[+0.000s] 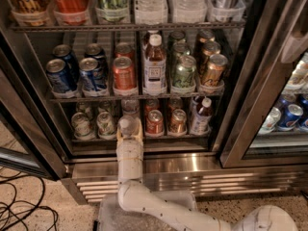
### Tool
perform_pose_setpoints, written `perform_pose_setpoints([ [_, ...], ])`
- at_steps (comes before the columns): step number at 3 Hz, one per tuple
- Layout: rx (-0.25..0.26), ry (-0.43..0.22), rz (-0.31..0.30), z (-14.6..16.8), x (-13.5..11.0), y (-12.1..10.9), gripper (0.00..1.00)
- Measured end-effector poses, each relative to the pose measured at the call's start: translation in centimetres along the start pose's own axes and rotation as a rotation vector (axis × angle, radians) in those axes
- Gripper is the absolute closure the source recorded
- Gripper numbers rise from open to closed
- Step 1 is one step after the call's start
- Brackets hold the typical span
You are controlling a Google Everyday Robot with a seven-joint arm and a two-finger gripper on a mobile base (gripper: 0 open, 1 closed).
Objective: Pick water bottle from bottom shelf of fridge
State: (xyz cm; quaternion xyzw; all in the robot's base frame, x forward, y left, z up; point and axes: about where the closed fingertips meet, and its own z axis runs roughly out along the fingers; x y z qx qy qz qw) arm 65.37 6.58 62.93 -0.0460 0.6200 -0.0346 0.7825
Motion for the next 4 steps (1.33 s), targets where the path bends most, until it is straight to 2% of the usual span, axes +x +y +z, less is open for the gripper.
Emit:
perform_pose_setpoints([
  [2, -0.004, 0.001, 0.004, -1.5, -1.4, -0.6, 1.0],
  [3, -0.011, 0.002, 0.009, -3.9, -3.4, -1.5, 1.0],
  [4, -0.007, -0.057, 0.021, -7.0, -12.5, -6.3, 1.0],
])
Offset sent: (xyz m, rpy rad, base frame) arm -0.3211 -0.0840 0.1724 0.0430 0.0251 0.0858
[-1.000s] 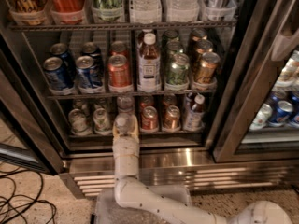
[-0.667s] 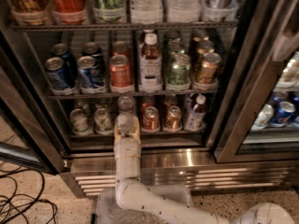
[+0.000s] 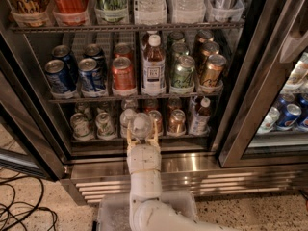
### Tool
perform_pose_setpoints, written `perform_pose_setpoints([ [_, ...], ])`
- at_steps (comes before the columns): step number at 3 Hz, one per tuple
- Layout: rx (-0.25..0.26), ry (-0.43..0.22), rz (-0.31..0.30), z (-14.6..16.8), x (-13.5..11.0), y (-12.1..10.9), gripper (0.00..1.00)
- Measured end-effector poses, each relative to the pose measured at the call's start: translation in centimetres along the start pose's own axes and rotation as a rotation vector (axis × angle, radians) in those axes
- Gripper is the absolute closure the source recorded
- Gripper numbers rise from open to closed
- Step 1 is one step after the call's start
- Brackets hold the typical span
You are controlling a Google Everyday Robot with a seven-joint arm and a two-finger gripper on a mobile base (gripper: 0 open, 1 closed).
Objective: Pick water bottle from bottom shelf of fridge
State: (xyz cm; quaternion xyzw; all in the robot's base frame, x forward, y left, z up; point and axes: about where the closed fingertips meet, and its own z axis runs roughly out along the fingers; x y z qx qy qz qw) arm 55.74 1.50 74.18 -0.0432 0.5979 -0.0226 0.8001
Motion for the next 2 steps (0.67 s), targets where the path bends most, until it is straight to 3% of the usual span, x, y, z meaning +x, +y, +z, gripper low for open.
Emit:
perform_pose_setpoints([
  [1, -0.006, -0.024, 0.041, -1.91, -3.9, -1.8, 1.0],
  [2, -0.006, -0.024, 0.041, -1.91, -3.9, -1.81, 1.0],
])
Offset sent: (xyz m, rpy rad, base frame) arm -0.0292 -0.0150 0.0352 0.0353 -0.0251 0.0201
